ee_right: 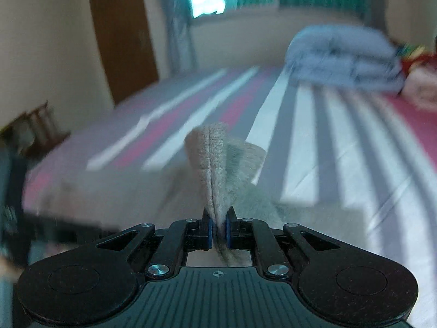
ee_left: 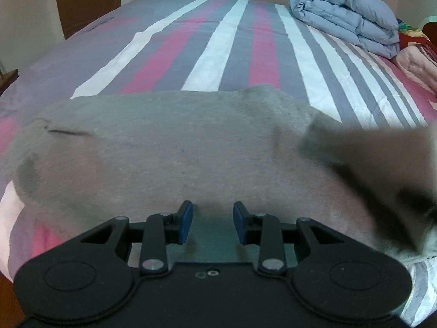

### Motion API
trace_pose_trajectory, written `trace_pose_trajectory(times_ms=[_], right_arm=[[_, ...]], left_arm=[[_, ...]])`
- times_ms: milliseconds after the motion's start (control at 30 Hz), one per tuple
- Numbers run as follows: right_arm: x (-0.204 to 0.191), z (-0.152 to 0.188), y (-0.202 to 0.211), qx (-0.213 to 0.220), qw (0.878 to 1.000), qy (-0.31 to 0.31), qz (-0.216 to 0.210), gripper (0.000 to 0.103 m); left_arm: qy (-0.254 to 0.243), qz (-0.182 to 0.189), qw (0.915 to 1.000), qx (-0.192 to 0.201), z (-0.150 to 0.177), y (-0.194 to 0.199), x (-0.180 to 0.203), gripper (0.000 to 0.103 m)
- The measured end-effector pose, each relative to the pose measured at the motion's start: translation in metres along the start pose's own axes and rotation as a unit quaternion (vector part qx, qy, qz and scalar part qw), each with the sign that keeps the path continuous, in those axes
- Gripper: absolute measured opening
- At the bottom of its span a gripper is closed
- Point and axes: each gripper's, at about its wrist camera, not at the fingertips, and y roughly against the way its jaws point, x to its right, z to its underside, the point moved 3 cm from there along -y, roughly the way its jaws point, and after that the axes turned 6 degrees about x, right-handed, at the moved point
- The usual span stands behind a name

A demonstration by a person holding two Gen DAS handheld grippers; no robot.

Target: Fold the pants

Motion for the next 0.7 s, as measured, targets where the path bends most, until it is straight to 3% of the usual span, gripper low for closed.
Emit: trace_pose_trajectory(times_ms=[200,267,333,400,533,633,700], right_arm=[[-0.016,0.043,-0.046,-0.069,0.997,0.017,-0.004,0.011],[-0.013,0.043,-0.052,-0.087,0.996,0.008,-0.007,0.03],[-0.003,0.04,-0.046,-0.089,0.995,-0.018,-0.039,0.067],[-0.005,0.034,-0.04,-0.083,0.994,-0.019,-0.063,0.081],[0.006,0.023,-0.018,-0.048,0.997,-0.033,-0.055,0.081],[0.038,0.023,-0.014,-0.033,0.998,-0.053,-0.001,0.081],[0.061,0.028,-0.015,-0.034,0.997,-0.066,0.029,0.081]], left_arm=[[-0.003,0.002,1.0,-0.004,-0.004,-0.002,0.004,0.023],[-0.004,0.008,0.9999,-0.004,-0.005,0.0,0.006,0.023],[0.004,0.02,0.9997,-0.011,-0.006,0.001,0.007,0.023],[0.023,0.042,0.9984,-0.029,-0.007,0.001,0.007,0.03],[0.052,0.088,0.9928,-0.062,-0.008,0.002,0.012,0.032],[0.081,0.128,0.9841,-0.092,-0.006,-0.003,0.019,0.032],[0.081,0.133,0.9818,-0.109,-0.004,-0.01,0.026,0.032]])
